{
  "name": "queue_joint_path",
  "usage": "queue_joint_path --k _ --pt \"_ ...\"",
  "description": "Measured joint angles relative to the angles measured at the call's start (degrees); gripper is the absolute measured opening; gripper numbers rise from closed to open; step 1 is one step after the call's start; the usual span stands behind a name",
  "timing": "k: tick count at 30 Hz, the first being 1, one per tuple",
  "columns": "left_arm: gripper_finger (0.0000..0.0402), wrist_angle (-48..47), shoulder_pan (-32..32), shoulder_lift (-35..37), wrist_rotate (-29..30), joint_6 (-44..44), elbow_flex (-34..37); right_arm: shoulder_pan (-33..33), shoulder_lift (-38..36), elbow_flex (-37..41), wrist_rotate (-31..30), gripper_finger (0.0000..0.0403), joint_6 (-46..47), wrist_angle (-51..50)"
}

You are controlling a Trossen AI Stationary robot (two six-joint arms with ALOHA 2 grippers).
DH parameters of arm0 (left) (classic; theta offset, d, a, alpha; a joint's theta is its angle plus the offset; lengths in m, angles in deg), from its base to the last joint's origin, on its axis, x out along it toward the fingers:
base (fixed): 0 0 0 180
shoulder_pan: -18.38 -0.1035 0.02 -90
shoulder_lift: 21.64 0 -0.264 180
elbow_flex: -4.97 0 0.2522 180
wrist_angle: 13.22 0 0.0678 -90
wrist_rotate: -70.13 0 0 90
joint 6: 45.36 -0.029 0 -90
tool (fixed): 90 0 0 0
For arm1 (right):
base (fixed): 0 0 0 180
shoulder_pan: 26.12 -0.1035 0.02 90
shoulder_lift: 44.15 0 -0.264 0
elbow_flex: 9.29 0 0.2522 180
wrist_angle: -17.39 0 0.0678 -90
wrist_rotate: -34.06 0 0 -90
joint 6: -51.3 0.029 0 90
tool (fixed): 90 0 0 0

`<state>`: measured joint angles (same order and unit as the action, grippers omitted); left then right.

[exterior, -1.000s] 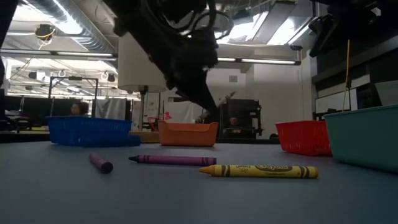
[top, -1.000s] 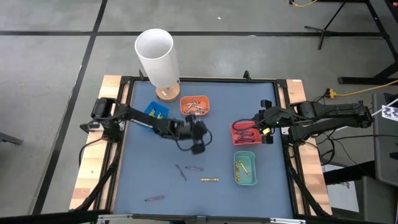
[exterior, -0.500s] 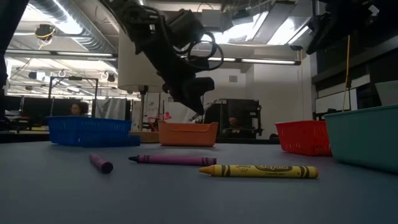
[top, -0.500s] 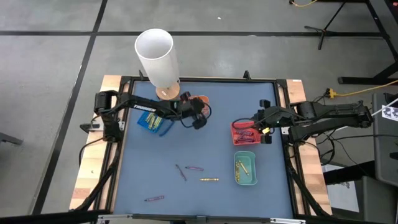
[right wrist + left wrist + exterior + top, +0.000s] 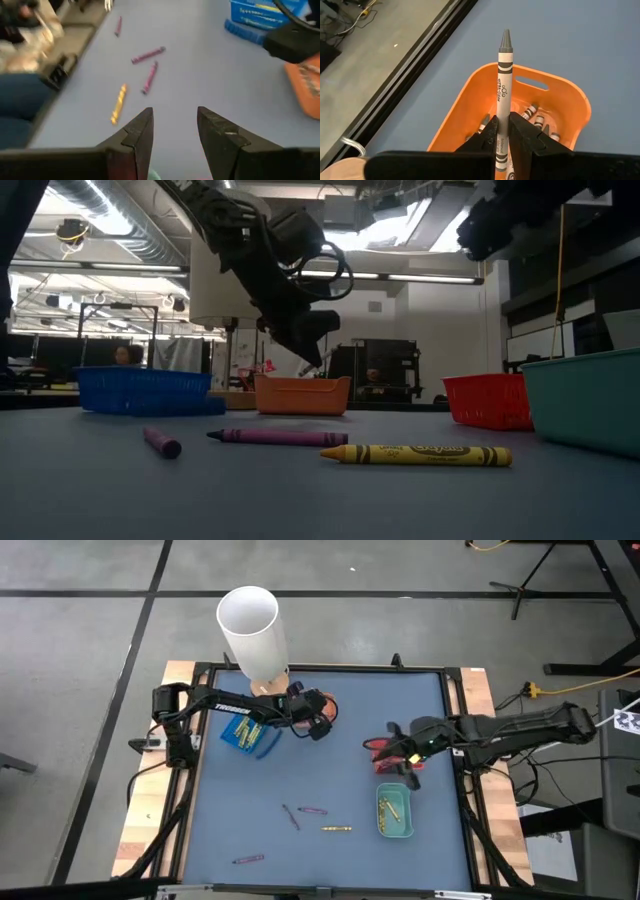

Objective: Sort crayons
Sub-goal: Put the gray crayon into the orange bin, then put the yellow crayon into the light blue bin

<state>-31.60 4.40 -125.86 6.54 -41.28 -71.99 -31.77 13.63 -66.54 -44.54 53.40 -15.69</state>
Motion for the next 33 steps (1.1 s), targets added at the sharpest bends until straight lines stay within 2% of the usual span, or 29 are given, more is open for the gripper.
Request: queue_joint_path --k 3,6,13,18,22,25,33 --pt "0.0017 -0.02 0.04 0.00 -0.04 0.05 0.00 0.00 3.49 0.20 1.17 0.0152 5.12 4.45" --pt "0.0022 -0.04 0.04 0.00 -0.08 0.25 0.00 -0.02 7.46 0.22 3.33 0.0152 6.50 7.52" --pt "0.0067 -0.03 0.04 0.00 1.04 0.24 -0.04 -0.06 16.42 0.22 7.69 0.0152 8.84 16.57" --pt "0.0083 -0.55 0.08 0.77 1.54 -0.63 -0.02 -0.80 21.22 0.22 7.70 0.0152 12.99 23.79" --pt "0.0084 -1.10 1.75 4.48 1.27 -2.45 -0.02 -3.74 23.57 0.24 7.66 0.0152 13.10 30.95" --pt "0.0084 -2.97 4.09 8.76 1.05 -3.30 -0.04 -6.77 24.42 0.24 4.96 0.0152 13.08 35.22" --pt "0.0084 -12.72 13.69 19.68 0.87 -1.18 -0.09 -15.59 24.61 0.18 -9.73 0.0152 12.79 35.98"
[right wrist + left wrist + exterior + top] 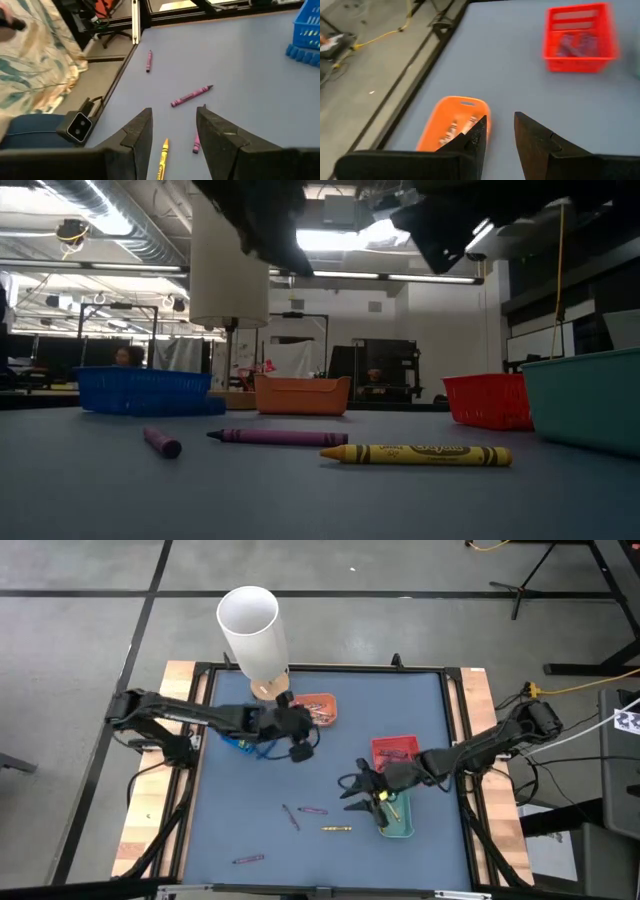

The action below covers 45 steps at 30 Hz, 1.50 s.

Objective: Sort crayons
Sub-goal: Put the yellow crayon into the light blue bin

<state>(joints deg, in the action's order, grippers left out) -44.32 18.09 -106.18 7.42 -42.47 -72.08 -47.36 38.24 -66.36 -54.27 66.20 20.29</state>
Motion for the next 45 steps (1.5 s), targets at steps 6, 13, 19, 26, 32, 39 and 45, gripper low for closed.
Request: queue_joint_path --k 6,13,19,26,32,39,45 --pt "0.0084 -3.97 7.11 2.96 0.04 4.60 0.02 -7.11 0.00 0.00 -10.21 0.0152 0.10 0.35" --pt "0.0084 -3.87 12.82 2.96 0.05 4.64 0.02 -12.31 0.02 -5.36 -18.02 0.0152 4.54 -6.03" --pt "0.0084 -3.87 15.94 2.92 0.04 4.66 0.02 -13.41 1.44 -13.56 -22.39 0.0152 4.75 -19.33" --pt "0.0084 -3.89 18.58 2.85 0.07 4.66 0.02 -13.23 7.83 -19.51 -20.86 0.0152 4.79 -25.27" --pt "0.0084 -3.96 20.21 2.85 0.09 4.65 0.04 -13.25 13.95 -20.83 -16.64 0.0152 4.83 -29.17" --pt "0.0084 -4.09 21.15 2.85 0.09 4.50 0.07 -13.25 16.48 -20.83 -13.01 0.0152 7.96 -28.37" --pt "0.0084 -4.11 21.12 2.85 0.11 4.48 0.07 -13.25 16.50 -20.83 -13.01 0.0152 7.82 -28.97"
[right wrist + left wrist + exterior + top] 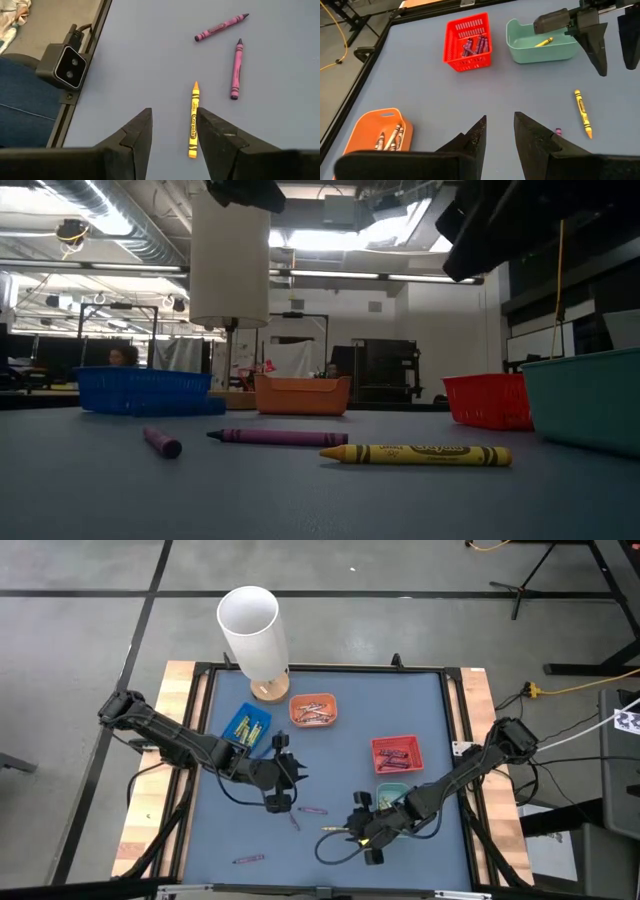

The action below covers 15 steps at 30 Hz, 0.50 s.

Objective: Sort crayons
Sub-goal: Put the yellow crayon into the light blue bin

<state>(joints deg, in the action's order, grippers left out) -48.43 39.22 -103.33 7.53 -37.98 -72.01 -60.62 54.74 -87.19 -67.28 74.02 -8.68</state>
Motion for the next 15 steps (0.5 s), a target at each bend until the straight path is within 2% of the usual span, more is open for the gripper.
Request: queue_joint_path --k 8,15 --pt "0.0084 0.00 -0.04 -0.02 -0.02 -0.43 0.00 0.00 0.51 0.00 0.15 0.0152 -4.14 -6.54" --pt "0.0084 -0.62 -0.04 -0.07 -0.01 -0.46 0.04 0.02 2.22 0.00 -1.30 0.0152 -6.48 -4.46"
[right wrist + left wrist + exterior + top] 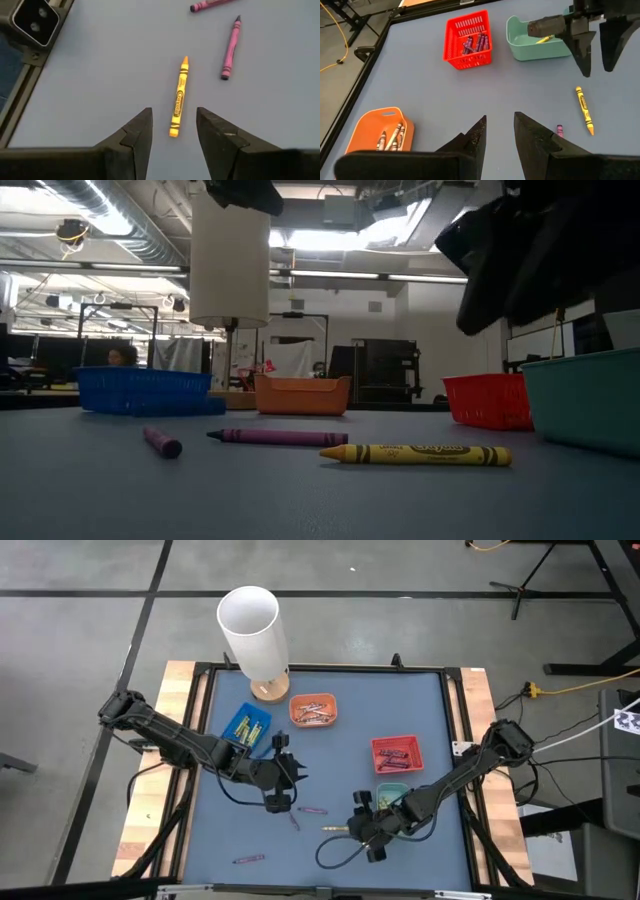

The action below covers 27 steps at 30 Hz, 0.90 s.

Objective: Sort crayons
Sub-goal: Put the yellow crayon into the light blue bin

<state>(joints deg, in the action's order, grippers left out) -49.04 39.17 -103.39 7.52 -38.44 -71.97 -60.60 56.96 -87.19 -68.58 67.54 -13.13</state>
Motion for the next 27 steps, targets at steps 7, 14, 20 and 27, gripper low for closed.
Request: queue_joint_path --k 7,14,20,27 --pt "0.0084 -0.66 0.00 0.00 0.00 0.04 0.00 0.00 4.11 0.00 -2.04 0.0152 -0.23 4.82" --pt "0.0084 -1.10 0.00 0.00 0.01 0.12 0.00 0.07 7.98 0.04 -1.81 0.0152 -0.14 6.99" --pt "0.0084 -1.13 0.00 0.00 0.01 0.22 0.00 0.48 8.75 0.07 -1.76 0.0152 -0.04 6.15" --pt "0.0084 -1.14 0.02 0.00 0.01 0.22 0.00 1.00 10.27 0.04 -1.48 0.0152 0.12 6.50"
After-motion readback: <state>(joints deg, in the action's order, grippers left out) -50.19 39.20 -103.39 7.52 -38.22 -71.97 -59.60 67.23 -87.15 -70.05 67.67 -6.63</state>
